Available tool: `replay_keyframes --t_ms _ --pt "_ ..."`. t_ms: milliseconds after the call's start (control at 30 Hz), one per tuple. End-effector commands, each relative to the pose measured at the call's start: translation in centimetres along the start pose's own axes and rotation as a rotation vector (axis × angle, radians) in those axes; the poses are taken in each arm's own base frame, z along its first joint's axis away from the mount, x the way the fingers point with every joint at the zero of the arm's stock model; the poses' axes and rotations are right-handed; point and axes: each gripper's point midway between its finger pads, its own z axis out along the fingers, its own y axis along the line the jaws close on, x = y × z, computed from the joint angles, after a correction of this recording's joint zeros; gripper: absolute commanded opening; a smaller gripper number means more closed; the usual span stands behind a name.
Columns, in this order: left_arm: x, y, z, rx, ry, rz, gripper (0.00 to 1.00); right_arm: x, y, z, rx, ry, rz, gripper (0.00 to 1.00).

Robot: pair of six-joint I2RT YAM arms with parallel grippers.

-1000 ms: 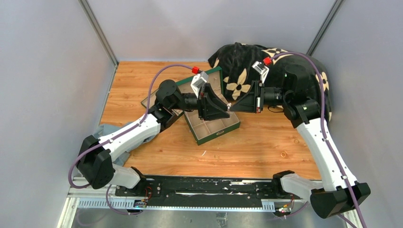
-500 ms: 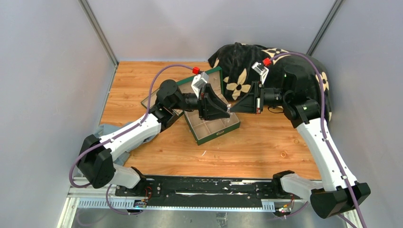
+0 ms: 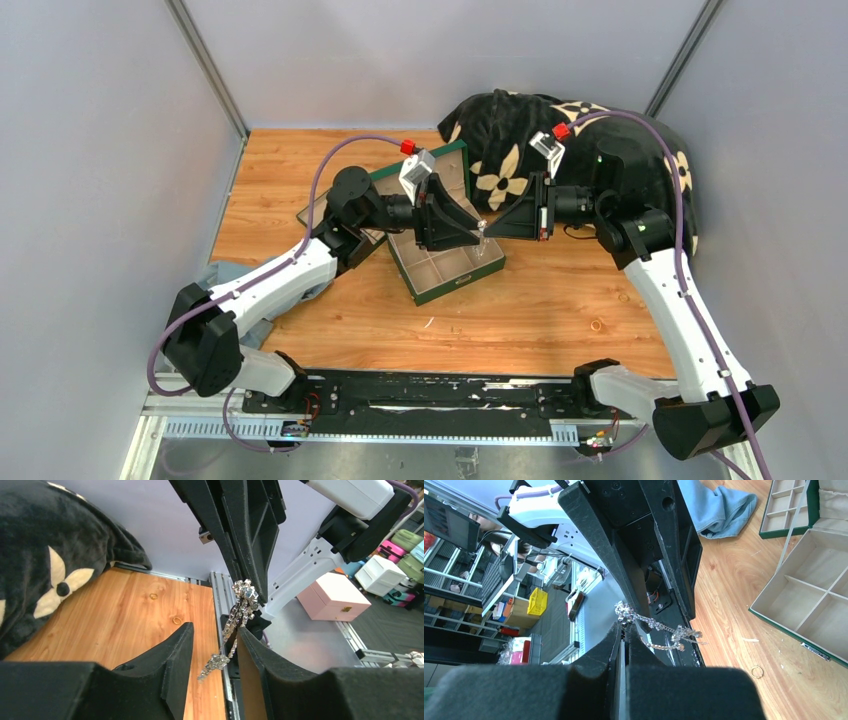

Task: Organize the mixed jewelry

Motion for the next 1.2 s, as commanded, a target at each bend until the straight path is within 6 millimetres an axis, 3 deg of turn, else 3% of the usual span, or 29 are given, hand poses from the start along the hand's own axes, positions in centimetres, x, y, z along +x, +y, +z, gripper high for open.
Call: replay_keyframes --t_ms 0,600,700,967,1167 --pt "-0.4 -0.3 -0.3 0.003 -0.017 0.034 0.41 0.5 1.1 0.0 -0.036 0.022 -0.022 0.00" --pt "-0.4 0.2 0.0 -0.006 -0.017 -0.023 0.17 0.6 0.7 0.2 -0.032 0.026 -0.009 0.00" --pt "-0.3 0.2 -0.1 -0.007 -0.016 -0.024 0.00 0.6 0.5 0.2 -0.025 0.024 -0.006 0.00" --pt "-1.9 2.3 -1.2 -0.143 -0.097 -0.057 0.00 0.3 -0.3 0.4 -0.003 0.018 0.006 0.00" --pt "-1.9 2.4 -1.7 -0.167 -0.104 -0.042 0.00 0.1 -0.9 0.6 0.018 0.008 0.007 0.00"
